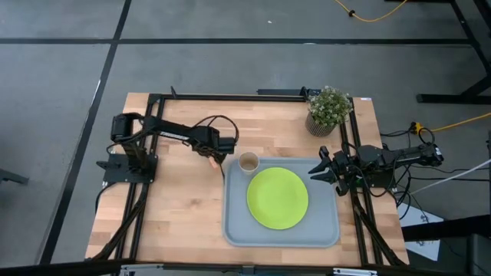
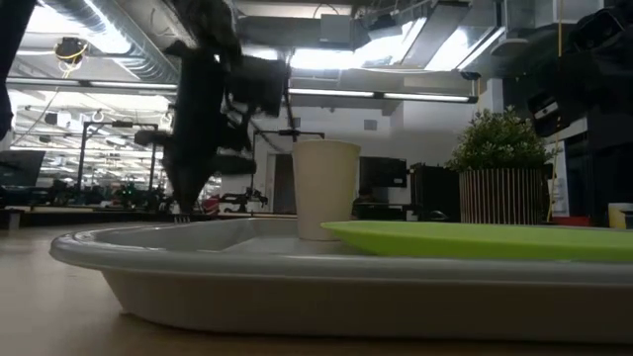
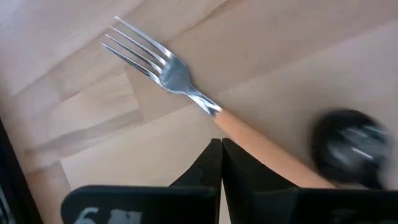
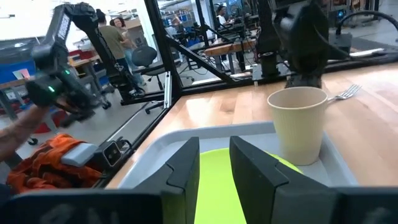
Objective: Pick and place plate/cup/fork/spoon on tray
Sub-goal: Put the orange fork on the gray serving tray to the right side of the green serving tray
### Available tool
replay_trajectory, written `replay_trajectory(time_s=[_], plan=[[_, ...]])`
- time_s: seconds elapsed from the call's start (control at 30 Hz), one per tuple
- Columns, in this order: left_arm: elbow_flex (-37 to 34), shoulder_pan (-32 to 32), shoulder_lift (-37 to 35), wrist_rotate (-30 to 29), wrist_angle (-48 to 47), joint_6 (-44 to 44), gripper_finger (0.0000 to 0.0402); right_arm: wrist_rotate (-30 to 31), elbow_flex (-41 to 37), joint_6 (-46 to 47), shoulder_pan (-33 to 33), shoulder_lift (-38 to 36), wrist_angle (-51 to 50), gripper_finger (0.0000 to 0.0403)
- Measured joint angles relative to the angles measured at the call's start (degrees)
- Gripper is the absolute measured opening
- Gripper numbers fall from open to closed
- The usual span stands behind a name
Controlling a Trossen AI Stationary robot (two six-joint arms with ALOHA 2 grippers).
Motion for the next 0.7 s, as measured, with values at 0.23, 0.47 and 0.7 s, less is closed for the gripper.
replay_trajectory(time_s=[0.23, 0.47, 0.7], plan=[[4.14, -7.44, -8.54, 1.66, -2.60, 13.05, 0.0000, 14.54, 0.00, -5.45, -0.01, 0.03, 13.86, 0.0094], [4.11, -17.29, -16.93, -1.22, -7.87, 20.68, 0.0000, 20.53, 4.86, -17.25, -0.02, 5.14, 28.45, 0.0094], [4.13, -24.98, -22.00, -10.84, -9.96, 19.07, 0.0000, 29.57, 19.86, -24.37, -0.31, 23.74, 25.58, 0.0094]])
